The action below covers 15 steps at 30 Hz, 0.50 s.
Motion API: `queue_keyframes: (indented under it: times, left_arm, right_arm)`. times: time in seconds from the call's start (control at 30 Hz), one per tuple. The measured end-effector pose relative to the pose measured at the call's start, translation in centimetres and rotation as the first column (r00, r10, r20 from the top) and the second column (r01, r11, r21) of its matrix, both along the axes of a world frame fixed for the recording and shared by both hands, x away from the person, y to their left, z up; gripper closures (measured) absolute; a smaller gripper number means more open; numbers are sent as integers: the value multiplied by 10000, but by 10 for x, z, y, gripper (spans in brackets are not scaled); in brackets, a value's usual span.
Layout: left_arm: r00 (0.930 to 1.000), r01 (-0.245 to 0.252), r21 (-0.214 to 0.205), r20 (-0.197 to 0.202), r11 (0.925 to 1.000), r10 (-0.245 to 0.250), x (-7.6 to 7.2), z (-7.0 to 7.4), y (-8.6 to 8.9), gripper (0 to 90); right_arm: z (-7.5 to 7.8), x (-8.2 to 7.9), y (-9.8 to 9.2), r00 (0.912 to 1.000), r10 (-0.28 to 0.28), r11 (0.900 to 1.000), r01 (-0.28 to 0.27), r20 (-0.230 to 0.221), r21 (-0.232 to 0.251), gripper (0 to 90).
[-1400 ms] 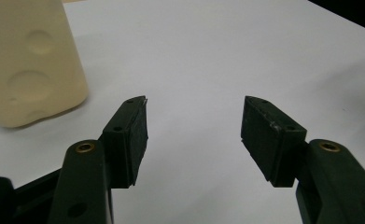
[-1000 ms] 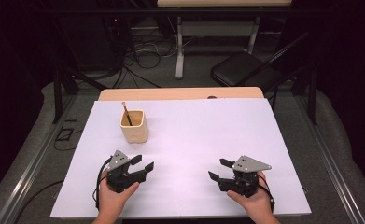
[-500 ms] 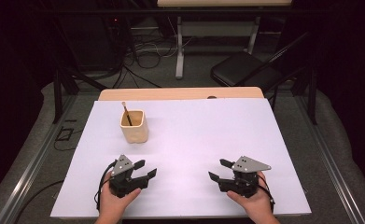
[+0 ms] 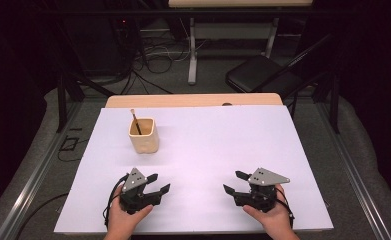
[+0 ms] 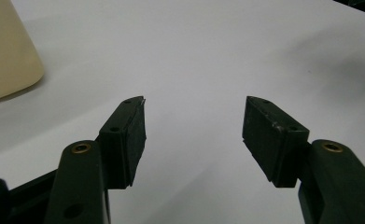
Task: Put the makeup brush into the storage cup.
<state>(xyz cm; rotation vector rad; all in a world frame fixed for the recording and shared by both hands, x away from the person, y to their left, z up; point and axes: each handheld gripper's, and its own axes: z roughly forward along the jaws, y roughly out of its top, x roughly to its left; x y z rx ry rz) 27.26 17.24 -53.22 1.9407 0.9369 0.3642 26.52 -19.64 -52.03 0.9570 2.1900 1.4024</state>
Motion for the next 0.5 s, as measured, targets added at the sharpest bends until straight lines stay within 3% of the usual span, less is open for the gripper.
queue_keyframes:
  times: [0.5]
  left_arm:
    - [10000,13,315,58,9995,-15,1,-3,-2,396]
  right_arm:
    - [-3,1,-1,10000,30,10000,-30,0,-53,362]
